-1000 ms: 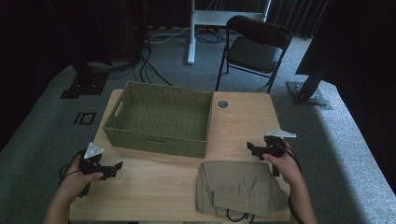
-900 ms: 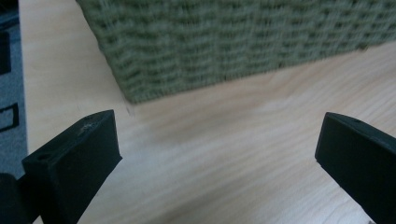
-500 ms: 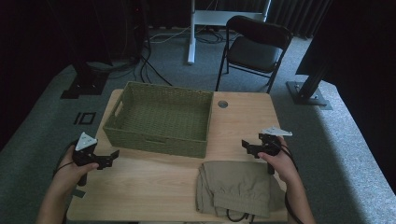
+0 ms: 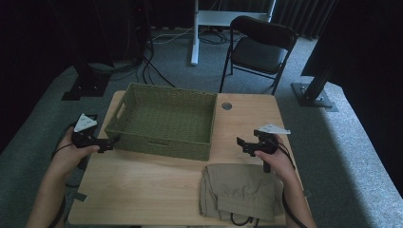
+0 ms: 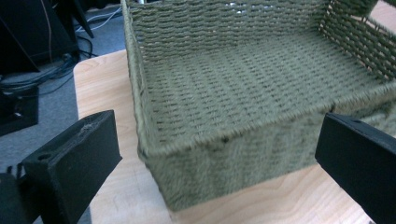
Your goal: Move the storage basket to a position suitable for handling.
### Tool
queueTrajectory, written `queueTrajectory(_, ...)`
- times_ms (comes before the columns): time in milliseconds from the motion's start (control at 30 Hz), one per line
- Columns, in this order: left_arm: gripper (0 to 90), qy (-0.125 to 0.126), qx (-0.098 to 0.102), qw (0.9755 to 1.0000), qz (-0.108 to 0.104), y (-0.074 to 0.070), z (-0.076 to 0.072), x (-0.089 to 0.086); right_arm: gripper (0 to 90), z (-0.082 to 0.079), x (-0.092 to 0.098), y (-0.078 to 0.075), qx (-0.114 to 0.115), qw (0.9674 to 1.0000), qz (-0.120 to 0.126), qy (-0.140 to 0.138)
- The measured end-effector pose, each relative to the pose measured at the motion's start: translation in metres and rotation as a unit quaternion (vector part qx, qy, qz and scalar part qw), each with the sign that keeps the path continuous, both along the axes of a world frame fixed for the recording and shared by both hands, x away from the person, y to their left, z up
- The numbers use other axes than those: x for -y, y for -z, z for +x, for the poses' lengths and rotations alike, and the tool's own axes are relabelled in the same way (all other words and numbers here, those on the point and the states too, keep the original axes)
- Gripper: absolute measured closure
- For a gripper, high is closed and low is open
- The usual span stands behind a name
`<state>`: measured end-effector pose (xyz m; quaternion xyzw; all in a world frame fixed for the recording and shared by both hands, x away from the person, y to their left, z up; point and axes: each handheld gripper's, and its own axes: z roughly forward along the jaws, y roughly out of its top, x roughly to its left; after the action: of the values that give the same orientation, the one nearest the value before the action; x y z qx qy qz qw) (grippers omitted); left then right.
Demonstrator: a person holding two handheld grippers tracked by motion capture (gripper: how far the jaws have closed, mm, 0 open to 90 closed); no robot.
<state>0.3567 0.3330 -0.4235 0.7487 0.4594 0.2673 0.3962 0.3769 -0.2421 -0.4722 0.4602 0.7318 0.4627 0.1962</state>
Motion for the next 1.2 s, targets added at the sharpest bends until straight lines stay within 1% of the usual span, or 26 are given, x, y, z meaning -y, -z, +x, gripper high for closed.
queueTrajectory(133, 0.7, -0.017, -0.010, 0.9996, -0.019, 0.001, 0.012, -0.004, 11.7, 0.000, -0.010, -0.005, 0.006, 1.0000, 0.000, -0.006)
queueTrajectory(167, 2.5, -0.020, -0.008, 0.9996, -0.021, 0.002, 0.014, -0.005, 11.7, 0.000, -0.013, -0.007, 0.008, 0.9999, 0.000, -0.006)
queueTrajectory(233, 4.8, -0.030, -0.012, 0.9989, -0.033, 0.004, 0.020, -0.007, 11.7, 0.001, -0.019, -0.010, 0.013, 0.9999, 0.001, -0.006)
queueTrajectory(267, 4.8, -0.034, -0.012, 0.9988, -0.033, 0.005, 0.023, -0.008, 11.7, 0.001, -0.021, -0.011, 0.015, 0.9999, -0.001, -0.007)
queueTrajectory(300, 4.8, -0.037, -0.010, 0.9989, -0.027, 0.006, 0.026, -0.009, 11.7, 0.002, -0.025, -0.012, 0.017, 0.9998, -0.003, -0.009)
queueTrajectory(367, 6.3, -0.044, -0.011, 0.9984, -0.033, 0.008, 0.033, -0.011, 11.7, 0.003, -0.034, -0.014, 0.019, 0.9997, -0.004, -0.015)
queueTrajectory(400, 8.2, -0.050, -0.008, 0.9981, -0.035, 0.010, 0.036, -0.012, 11.7, 0.003, -0.038, -0.014, 0.019, 0.9997, -0.006, -0.016)
queueTrajectory(467, 13.9, -0.066, -0.003, 0.9973, -0.032, 0.013, 0.042, -0.014, 11.8, 0.004, -0.047, -0.015, 0.021, 0.9996, -0.010, -0.018)
queueTrajectory(533, 16.0, -0.078, -0.001, 0.9965, -0.031, 0.017, 0.047, -0.017, 11.8, 0.006, -0.054, -0.015, 0.021, 0.9996, -0.005, -0.019)
queueTrajectory(567, 20.4, -0.079, -0.004, 0.9964, -0.031, 0.018, 0.048, -0.017, 13.7, 0.007, -0.060, -0.016, 0.021, 0.9996, -0.003, -0.018)
queueTrajectory(633, 23.7, -0.084, -0.003, 0.9960, -0.031, 0.021, 0.050, -0.018, 13.8, 0.008, -0.068, -0.017, 0.018, 0.9997, -0.002, -0.019)
queueTrajectory(667, 26.2, -0.085, -0.002, 0.9959, -0.030, 0.022, 0.052, -0.018, 15.1, 0.008, -0.071, -0.018, 0.015, 0.9997, -0.001, -0.019)
queueTrajectory(700, 26.5, -0.086, -0.003, 0.9959, -0.027, 0.024, 0.052, -0.018, 18.0, 0.008, -0.077, -0.018, 0.015, 0.9996, -0.005, -0.023)
queueTrajectory(733, 26.6, -0.092, -0.006, 0.9953, -0.028, 0.026, 0.053, -0.018, 19.0, 0.008, -0.080, -0.019, 0.015, 0.9996, -0.006, -0.024)
queueTrajectory(767, 30.5, -0.095, -0.010, 0.9950, -0.031, 0.027, 0.054, -0.017, 20.3, 0.009, -0.085, -0.019, 0.013, 0.9995, -0.009, -0.027)
queueTrajectory(800, 31.1, -0.092, -0.015, 0.9951, -0.033, 0.029, 0.055, -0.017, 22.0, 0.009, -0.089, -0.019, 0.012, 0.9994, -0.011, -0.030)
queueTrajectory(867, 32.8, -0.086, -0.024, 0.9957, -0.023, 0.033, 0.055, -0.015, 24.6, 0.010, -0.094, -0.017, 0.008, 0.9994, -0.014, -0.032)
queueTrajectory(900, 34.0, -0.086, -0.026, 0.9957, -0.020, 0.035, 0.056, -0.015, 29.0, 0.010, -0.098, -0.016, 0.007, 0.9994, -0.014, -0.031)
queueTrajectory(933, 36.0, -0.084, -0.032, 0.9959, -0.016, 0.037, 0.056, -0.015, 34.3, 0.011, -0.100, -0.016, 0.006, 0.9994, -0.014, -0.032)
queueTrajectory(967, 41.9, -0.084, -0.035, 0.9957, -0.017, 0.038, 0.056, -0.015, 38.4, 0.011, -0.103, -0.015, -0.001, 0.9993, -0.017, -0.033)
queueTrajectory(1000, 42.4, -0.086, -0.037, 0.9953, -0.024, 0.039, 0.057, -0.015, 39.8, 0.011, -0.104, -0.014, -0.008, 0.9992, -0.018, -0.033)
queueTrajectory(1033, 48.1, -0.084, -0.040, 0.9954, -0.024, 0.040, 0.057, -0.015, 42.4, 0.011, -0.107, -0.013, -0.009, 0.9993, -0.016, -0.032)
queueTrajectory(1067, 50.8, -0.087, -0.039, 0.9952, -0.023, 0.040, 0.057, -0.015, 44.2, 0.011, -0.108, -0.013, -0.013, 0.9994, -0.014, -0.029)
queueTrajectory(1100, 51.1, -0.091, -0.040, 0.9948, -0.024, 0.041, 0.057, -0.014, 44.8, 0.011, -0.110, -0.013, -0.013, 0.9995, -0.014, -0.026)
queueTrajectory(1167, 56.7, -0.090, -0.041, 0.9949, -0.019, 0.041, 0.058, -0.013, 45.4, 0.011, -0.113, -0.012, -0.007, 0.9996, -0.021, -0.018)
queueTrajectory(1200, 58.0, -0.091, -0.040, 0.9949, -0.016, 0.041, 0.058, -0.011, 47.0, 0.011, -0.114, -0.011, -0.008, 0.9996, -0.021, -0.018)
